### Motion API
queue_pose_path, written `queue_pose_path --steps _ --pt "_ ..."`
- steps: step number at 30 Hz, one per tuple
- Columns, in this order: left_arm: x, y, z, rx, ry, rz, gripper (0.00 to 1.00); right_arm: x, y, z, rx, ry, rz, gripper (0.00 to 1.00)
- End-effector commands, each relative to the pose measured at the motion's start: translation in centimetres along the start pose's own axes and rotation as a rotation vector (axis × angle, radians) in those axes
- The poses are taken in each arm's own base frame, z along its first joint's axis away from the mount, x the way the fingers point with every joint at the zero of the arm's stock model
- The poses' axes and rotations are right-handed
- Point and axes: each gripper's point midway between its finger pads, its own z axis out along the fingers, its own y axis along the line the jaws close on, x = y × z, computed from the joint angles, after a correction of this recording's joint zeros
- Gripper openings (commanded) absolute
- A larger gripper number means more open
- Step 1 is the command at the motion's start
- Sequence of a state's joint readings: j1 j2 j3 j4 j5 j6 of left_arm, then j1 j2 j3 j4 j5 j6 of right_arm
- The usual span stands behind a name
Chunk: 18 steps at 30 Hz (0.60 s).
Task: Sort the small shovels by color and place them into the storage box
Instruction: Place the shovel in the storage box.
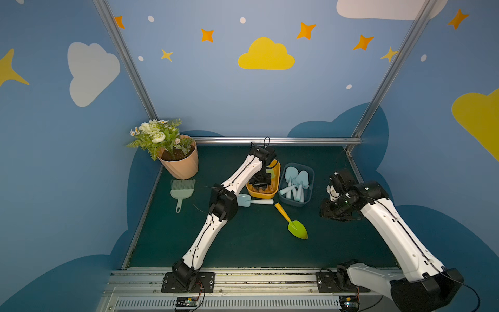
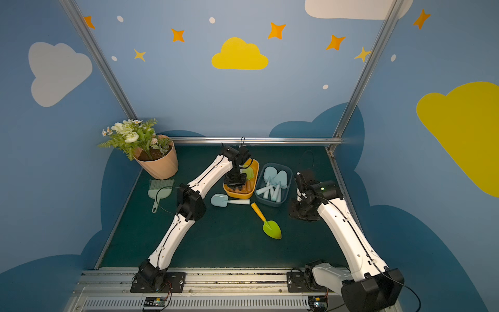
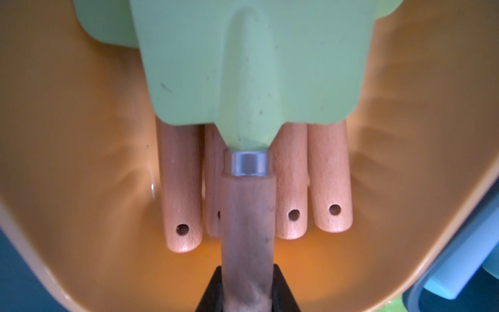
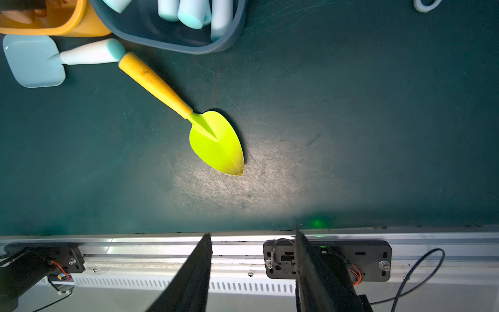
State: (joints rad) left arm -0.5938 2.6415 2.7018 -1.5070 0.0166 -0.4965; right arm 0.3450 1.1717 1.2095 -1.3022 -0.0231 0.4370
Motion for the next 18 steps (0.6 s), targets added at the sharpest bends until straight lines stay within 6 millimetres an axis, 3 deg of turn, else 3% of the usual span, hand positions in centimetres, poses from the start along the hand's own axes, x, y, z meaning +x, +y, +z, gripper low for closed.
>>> queue_pose_path --steps 1,18 --pt "-0.23 -0.18 1.04 0.018 0.017 -0.014 0.04 -0.12 -0.16 0.11 0.006 0.001 0.008 0.51" --pt "-0.47 0.1 0.88 0.016 0.009 -0.016 0.15 -0.12 -0.22 0.2 0.005 0.008 0.012 0.51"
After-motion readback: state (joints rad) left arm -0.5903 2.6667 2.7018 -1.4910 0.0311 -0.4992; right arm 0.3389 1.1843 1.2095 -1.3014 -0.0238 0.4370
